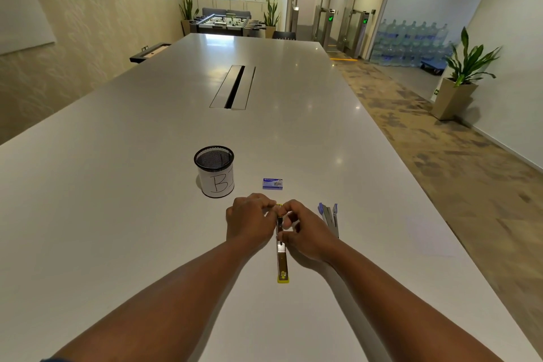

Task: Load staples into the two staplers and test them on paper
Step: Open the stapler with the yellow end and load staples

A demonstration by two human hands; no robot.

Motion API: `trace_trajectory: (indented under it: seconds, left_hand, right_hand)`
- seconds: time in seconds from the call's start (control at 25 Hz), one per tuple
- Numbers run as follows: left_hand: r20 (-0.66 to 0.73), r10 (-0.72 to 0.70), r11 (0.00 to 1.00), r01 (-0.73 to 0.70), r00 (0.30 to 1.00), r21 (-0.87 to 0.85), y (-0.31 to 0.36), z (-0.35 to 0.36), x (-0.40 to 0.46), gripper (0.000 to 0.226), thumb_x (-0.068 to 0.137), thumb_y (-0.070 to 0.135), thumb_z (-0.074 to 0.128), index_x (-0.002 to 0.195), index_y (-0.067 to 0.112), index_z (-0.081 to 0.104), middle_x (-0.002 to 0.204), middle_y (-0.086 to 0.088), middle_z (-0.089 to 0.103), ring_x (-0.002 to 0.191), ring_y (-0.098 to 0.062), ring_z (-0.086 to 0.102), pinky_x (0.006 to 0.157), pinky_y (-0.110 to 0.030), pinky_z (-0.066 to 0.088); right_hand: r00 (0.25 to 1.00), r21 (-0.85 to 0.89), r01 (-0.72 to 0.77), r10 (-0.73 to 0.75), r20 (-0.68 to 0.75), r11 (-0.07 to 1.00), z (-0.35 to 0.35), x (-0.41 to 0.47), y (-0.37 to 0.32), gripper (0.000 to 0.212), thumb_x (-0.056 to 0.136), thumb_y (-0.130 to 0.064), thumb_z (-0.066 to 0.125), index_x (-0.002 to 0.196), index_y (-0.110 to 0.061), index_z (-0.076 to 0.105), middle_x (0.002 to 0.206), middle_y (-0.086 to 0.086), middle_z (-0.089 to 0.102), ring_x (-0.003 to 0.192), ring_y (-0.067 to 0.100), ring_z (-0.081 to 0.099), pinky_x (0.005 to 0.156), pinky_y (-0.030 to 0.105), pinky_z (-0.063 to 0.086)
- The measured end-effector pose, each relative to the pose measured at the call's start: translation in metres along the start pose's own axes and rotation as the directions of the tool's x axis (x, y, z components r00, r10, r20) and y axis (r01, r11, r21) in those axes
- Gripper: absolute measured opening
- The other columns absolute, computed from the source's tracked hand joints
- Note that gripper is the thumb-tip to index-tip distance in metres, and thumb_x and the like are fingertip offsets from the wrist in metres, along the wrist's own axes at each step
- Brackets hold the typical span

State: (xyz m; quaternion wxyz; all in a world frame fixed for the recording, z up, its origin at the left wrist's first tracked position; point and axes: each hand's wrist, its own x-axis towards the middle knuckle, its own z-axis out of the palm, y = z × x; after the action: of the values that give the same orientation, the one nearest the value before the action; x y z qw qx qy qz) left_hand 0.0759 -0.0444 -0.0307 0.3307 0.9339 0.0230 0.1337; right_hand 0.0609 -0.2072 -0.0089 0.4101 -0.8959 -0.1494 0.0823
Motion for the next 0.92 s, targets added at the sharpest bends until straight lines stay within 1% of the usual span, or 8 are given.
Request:
trace_trajectory:
  seconds: [0.2,0.28,0.36,0.48,0.56,0.68,0.8,0.92]
  left_hand:
    - [-0.033,-0.018,0.999,0.017,0.999,-0.042,-0.001,0.001,0.003,0.021,0.098,0.034,0.061,0.112,0.029,0.076,0.117,0.011,0.073,0.108,-0.015,0.064,0.092,-0.039,0.042]
    - [-0.017,-0.011,0.998,0.010,1.000,-0.070,-0.003,0.002,0.008,0.026,0.099,0.027,0.060,0.122,0.024,0.072,0.125,0.005,0.070,0.113,-0.018,0.063,0.097,-0.039,0.045]
    - [-0.013,-0.005,0.990,0.003,1.000,-0.139,-0.005,0.001,0.017,0.032,0.098,0.018,0.062,0.130,0.016,0.067,0.131,-0.003,0.065,0.118,-0.021,0.061,0.100,-0.033,0.046]
    - [0.005,-0.006,0.978,0.007,1.000,-0.209,-0.009,0.001,0.035,0.037,0.097,0.012,0.065,0.134,0.011,0.063,0.131,-0.004,0.060,0.114,-0.017,0.058,0.093,-0.024,0.041]
    - [0.029,-0.009,0.972,0.016,1.000,-0.234,-0.012,0.003,0.045,0.042,0.096,0.012,0.066,0.137,0.011,0.060,0.128,-0.001,0.056,0.110,-0.014,0.057,0.091,-0.023,0.042]
    - [0.063,0.021,0.974,-0.007,0.998,-0.225,-0.018,0.009,0.059,0.047,0.094,0.013,0.069,0.140,0.010,0.058,0.118,0.008,0.050,0.102,-0.011,0.056,0.086,-0.021,0.043]
    - [0.112,0.083,0.984,-0.064,0.990,-0.165,-0.020,0.013,0.072,0.048,0.093,0.015,0.071,0.139,0.009,0.059,0.116,0.009,0.048,0.102,-0.010,0.056,0.086,-0.017,0.043]
    - [0.155,0.151,0.980,-0.128,0.976,-0.150,-0.021,0.018,0.084,0.047,0.092,0.020,0.072,0.138,0.011,0.061,0.116,0.007,0.049,0.105,-0.012,0.056,0.091,-0.024,0.047]
  right_hand:
    - [0.990,0.233,-0.137,0.144,-0.012,0.963,-0.005,0.005,-0.002,0.027,0.092,-0.019,0.056,0.116,-0.031,0.058,0.075,-0.007,0.057,0.068,0.009,0.053,0.070,0.030,0.047]
    - [0.978,0.213,-0.169,0.190,-0.082,0.962,-0.005,0.012,-0.002,0.031,0.095,-0.018,0.052,0.123,-0.028,0.058,0.080,-0.009,0.058,0.070,0.006,0.053,0.069,0.024,0.041]
    - [0.964,0.171,-0.178,0.206,-0.165,0.969,-0.003,0.018,-0.002,0.035,0.096,-0.015,0.050,0.128,-0.025,0.057,0.092,-0.010,0.064,0.083,0.007,0.058,0.070,0.021,0.040]
    - [0.949,0.060,-0.204,0.212,-0.232,0.977,0.000,0.031,-0.001,0.041,0.097,-0.016,0.046,0.136,-0.023,0.055,0.127,-0.002,0.067,0.113,0.015,0.061,0.088,0.026,0.045]
    - [0.941,-0.007,-0.226,0.217,-0.260,0.974,0.001,0.043,0.000,0.043,0.098,-0.017,0.045,0.140,-0.022,0.053,0.139,0.002,0.063,0.124,0.021,0.060,0.101,0.035,0.048]
    - [0.938,-0.038,-0.246,0.228,-0.261,0.969,0.001,0.061,0.003,0.047,0.098,-0.018,0.046,0.145,-0.019,0.050,0.143,0.005,0.060,0.128,0.025,0.058,0.107,0.043,0.047]
    - [0.929,-0.036,-0.256,0.235,-0.285,0.966,-0.001,0.080,0.004,0.048,0.097,-0.017,0.049,0.145,-0.018,0.049,0.144,0.005,0.060,0.128,0.024,0.058,0.107,0.042,0.047]
    - [0.919,-0.025,-0.260,0.239,-0.312,0.965,-0.001,0.094,0.006,0.050,0.095,-0.017,0.055,0.145,-0.019,0.051,0.141,0.004,0.062,0.125,0.023,0.060,0.103,0.038,0.048]
